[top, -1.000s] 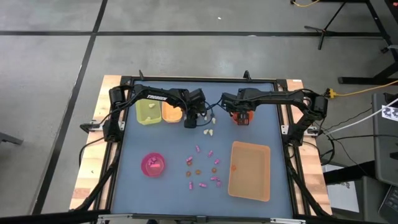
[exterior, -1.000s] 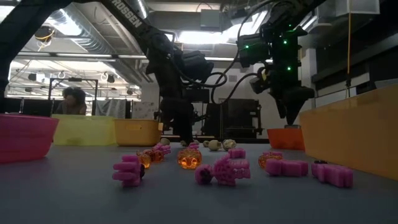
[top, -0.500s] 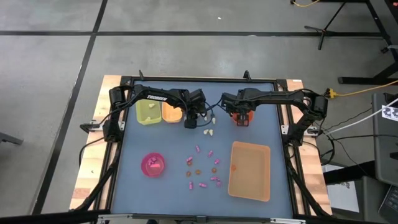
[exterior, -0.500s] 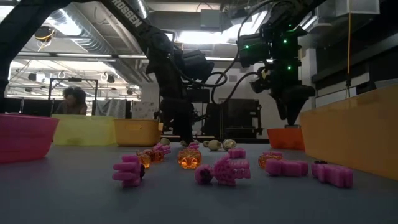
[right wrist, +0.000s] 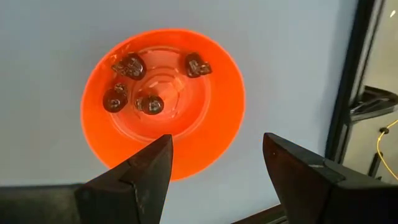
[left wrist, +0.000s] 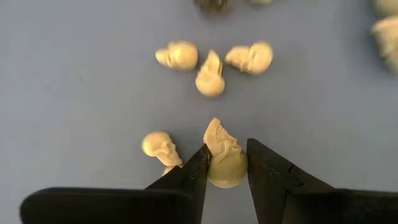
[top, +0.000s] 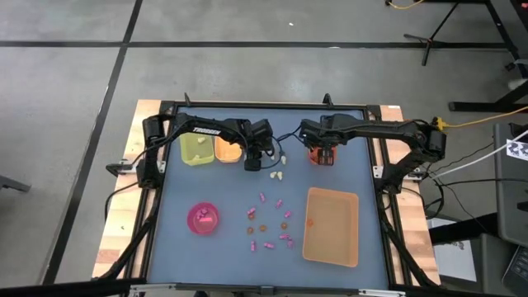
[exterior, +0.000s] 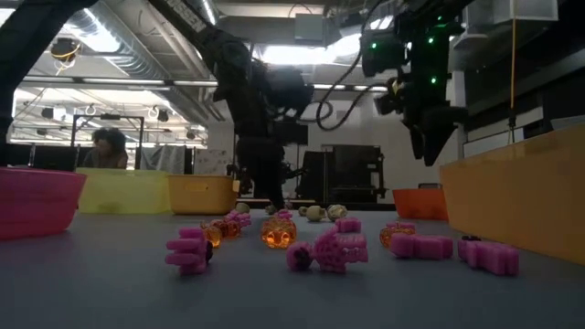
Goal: Sort Halloween decoration
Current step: Put the white skull toy into the yellow bin
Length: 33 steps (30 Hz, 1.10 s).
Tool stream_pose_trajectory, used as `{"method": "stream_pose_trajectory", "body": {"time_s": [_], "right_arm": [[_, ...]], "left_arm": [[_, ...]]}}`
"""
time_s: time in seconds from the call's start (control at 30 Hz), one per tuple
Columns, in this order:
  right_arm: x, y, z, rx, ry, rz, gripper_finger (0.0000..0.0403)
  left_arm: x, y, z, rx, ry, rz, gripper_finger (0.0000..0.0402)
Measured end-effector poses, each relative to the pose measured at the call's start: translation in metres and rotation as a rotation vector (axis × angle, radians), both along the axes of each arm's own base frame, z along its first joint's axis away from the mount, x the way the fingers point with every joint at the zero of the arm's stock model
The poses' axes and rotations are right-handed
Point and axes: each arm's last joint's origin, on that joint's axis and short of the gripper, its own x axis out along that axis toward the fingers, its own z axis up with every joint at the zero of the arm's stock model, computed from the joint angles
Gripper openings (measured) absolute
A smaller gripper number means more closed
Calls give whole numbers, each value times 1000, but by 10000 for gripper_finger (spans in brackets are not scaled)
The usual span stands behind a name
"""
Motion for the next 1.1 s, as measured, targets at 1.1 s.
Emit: {"method": "stream_pose_trajectory", "body": {"time_s": [1.1], "right_arm": [[12,7,29,238,-421,62,248]], "left_arm": [[-139,-23,157,74,121,428,79]]}}
